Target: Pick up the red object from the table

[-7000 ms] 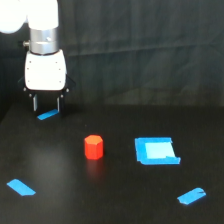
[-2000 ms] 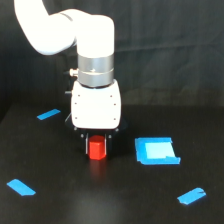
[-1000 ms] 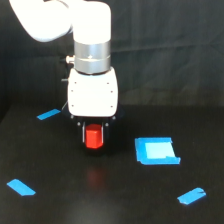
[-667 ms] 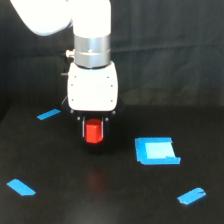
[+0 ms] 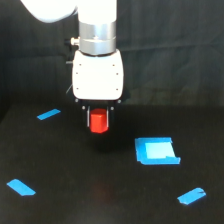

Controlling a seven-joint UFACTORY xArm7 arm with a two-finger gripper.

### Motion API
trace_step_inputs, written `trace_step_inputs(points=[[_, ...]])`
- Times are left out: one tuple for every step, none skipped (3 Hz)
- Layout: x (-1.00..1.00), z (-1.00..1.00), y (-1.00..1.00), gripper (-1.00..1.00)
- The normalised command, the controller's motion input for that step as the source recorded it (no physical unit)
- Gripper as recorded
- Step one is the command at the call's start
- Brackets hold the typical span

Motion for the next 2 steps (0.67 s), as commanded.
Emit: trace_step_inputs(points=[[0.09,1.00,-0.14,-1.00],[0.06,0.81,0.10,-1.00]])
